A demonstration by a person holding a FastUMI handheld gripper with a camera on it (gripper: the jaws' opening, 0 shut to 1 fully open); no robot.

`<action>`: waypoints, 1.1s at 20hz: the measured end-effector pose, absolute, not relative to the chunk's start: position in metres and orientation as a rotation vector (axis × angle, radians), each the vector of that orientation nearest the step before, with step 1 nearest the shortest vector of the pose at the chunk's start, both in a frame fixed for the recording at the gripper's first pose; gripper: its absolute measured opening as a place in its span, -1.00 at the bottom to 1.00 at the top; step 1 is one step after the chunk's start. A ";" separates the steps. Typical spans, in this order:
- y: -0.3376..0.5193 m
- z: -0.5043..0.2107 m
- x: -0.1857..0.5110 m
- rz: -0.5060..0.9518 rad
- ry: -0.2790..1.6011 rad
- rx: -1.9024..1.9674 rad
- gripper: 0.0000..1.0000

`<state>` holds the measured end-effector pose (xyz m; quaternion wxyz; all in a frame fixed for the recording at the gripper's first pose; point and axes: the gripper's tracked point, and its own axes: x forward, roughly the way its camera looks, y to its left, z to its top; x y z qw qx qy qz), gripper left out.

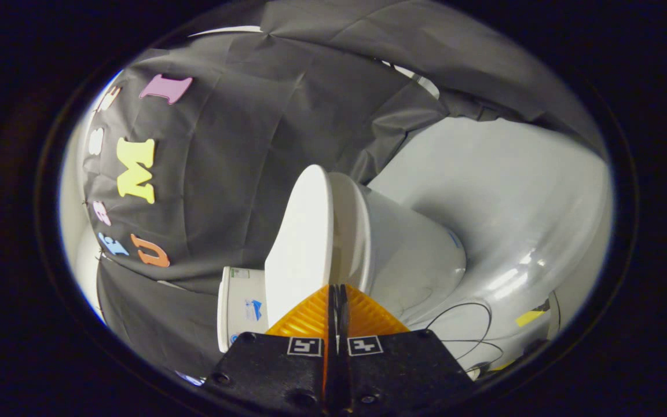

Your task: Open the toilet lid.

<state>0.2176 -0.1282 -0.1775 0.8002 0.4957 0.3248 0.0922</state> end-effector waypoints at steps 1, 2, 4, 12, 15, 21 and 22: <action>-0.127 -0.175 0.218 0.188 0.692 1.044 -0.93; -0.126 -0.173 0.216 0.177 0.689 1.025 -0.93; -0.123 -0.163 0.216 0.173 0.685 0.995 -0.93; -0.111 -0.118 0.211 0.159 0.656 0.875 -0.93; -0.105 -0.098 0.209 0.158 0.633 0.860 -0.93; -0.085 -0.062 0.204 0.153 0.600 0.741 -0.93; -0.081 -0.055 0.203 0.157 0.592 0.730 -0.93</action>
